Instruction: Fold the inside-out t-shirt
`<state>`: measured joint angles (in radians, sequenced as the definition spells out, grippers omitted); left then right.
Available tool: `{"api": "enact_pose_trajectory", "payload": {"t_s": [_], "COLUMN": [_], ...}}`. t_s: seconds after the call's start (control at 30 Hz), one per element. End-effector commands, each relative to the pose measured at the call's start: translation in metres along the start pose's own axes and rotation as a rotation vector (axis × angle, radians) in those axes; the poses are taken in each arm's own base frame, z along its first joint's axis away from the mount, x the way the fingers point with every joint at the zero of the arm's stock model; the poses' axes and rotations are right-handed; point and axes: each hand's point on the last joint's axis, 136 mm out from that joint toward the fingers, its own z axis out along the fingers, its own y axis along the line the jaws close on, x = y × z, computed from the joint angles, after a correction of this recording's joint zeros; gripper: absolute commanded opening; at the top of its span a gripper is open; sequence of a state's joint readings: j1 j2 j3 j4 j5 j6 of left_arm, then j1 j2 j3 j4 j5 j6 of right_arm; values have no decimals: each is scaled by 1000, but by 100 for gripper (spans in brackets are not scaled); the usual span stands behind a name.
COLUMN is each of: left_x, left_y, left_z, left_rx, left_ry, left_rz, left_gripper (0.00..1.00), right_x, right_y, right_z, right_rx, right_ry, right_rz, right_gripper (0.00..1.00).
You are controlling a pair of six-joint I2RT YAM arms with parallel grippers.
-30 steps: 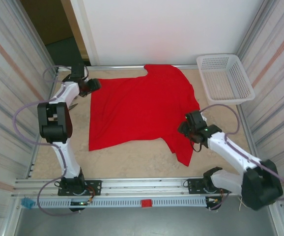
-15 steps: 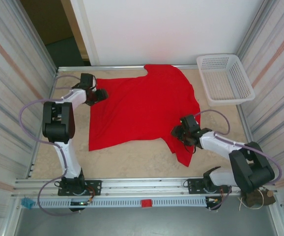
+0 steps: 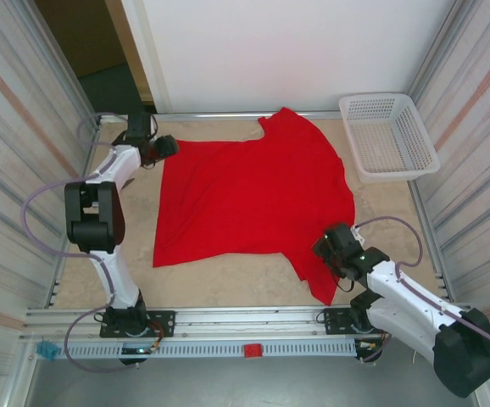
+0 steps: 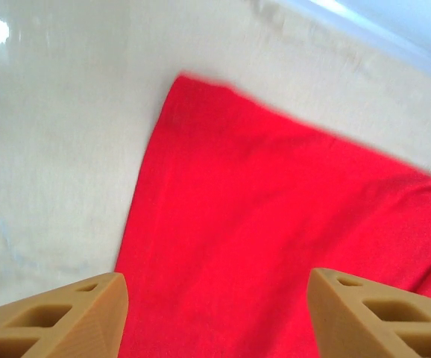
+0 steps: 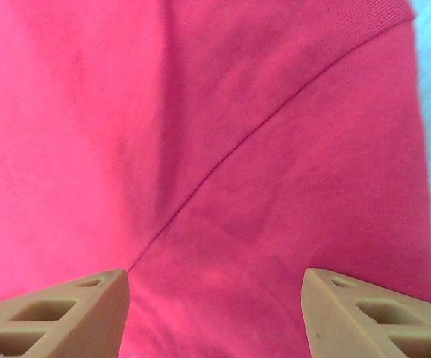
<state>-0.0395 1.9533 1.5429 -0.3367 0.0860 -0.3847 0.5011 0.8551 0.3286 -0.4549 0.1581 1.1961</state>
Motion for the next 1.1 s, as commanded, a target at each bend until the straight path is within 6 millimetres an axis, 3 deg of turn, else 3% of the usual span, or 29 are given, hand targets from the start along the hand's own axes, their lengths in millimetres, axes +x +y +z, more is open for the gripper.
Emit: {"api": "enact_pose_trajectory", "payload": {"t_s": [0.0,0.27,0.4,0.7,1.07], "left_x": [-19,-37,-37,-40,-34], "left_y": [1,10,14,27,25], "left_z": [15,68,93,122,140], "left_rx": [-28,-87,-98,-129,-94], "left_ry": [0,32,57,44,45], "left_rz": [80,130,107,35,-8], "left_gripper": [64,58,56,56,45], "right_x": [-1,-10,-18,-20,-15], "right_y": [-2,72,92,83,58], "right_z": [1,-10,-2,37,48], "right_rx": [24,-64,-59,-6,49], "right_ry": [19,58,59,105,120], "right_rz": [-49,-301,-351,-309,-269], "right_gripper": [61,58,58,56,55]}}
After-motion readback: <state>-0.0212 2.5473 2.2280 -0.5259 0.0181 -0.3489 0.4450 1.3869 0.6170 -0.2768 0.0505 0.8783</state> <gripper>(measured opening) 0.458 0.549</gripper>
